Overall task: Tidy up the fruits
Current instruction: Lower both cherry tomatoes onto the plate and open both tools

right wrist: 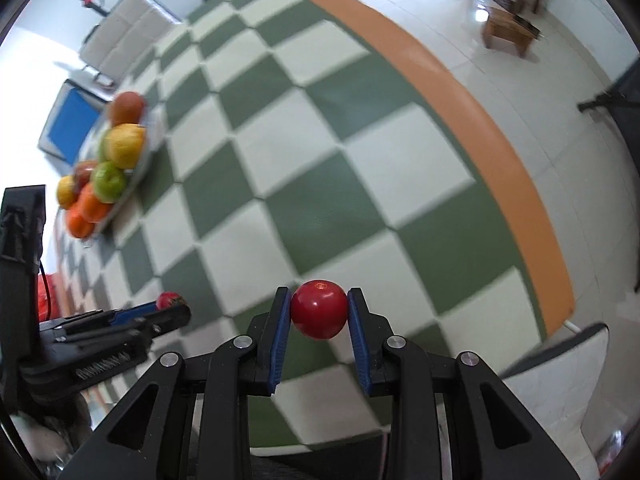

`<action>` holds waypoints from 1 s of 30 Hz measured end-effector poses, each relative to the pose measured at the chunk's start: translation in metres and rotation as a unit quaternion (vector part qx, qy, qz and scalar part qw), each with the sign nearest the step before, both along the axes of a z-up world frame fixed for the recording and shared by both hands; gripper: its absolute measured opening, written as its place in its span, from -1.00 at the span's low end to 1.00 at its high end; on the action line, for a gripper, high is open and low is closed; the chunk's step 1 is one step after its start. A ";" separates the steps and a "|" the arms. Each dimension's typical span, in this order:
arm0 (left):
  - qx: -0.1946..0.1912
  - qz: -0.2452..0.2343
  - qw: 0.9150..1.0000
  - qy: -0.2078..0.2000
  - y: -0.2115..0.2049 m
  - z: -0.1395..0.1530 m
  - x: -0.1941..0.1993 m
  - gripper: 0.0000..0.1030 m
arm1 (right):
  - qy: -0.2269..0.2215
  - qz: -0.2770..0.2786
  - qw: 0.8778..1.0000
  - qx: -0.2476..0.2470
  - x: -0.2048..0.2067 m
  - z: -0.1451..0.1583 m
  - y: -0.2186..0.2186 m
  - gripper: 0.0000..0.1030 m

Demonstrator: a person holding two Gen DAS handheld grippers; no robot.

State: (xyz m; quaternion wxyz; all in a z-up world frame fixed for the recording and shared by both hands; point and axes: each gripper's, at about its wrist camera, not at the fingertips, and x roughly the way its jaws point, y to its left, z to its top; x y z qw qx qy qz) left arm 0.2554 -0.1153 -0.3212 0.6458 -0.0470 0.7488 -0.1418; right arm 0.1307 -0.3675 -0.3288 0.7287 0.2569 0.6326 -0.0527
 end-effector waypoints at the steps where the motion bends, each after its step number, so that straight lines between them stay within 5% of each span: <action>1: -0.011 0.038 0.999 -0.001 0.025 0.008 0.010 -0.45 | -0.008 0.013 1.000 0.012 0.011 0.003 0.010 -0.40; 5: -0.048 0.167 0.985 0.009 0.101 0.019 0.041 -0.45 | -0.035 0.076 0.995 0.052 0.058 0.009 0.064 -0.40; 9: -0.087 0.271 0.958 0.029 0.151 0.009 0.062 -0.45 | -0.070 0.143 0.983 0.087 0.109 0.013 0.136 -0.40; 15: -0.119 0.335 0.933 0.054 0.187 -0.010 0.093 -0.45 | -0.098 0.198 0.970 0.104 0.170 0.001 0.215 -0.40; 30: -0.091 0.316 0.940 0.087 0.179 -0.044 0.111 -0.37 | -0.069 0.205 0.974 0.070 0.200 -0.034 0.234 -0.26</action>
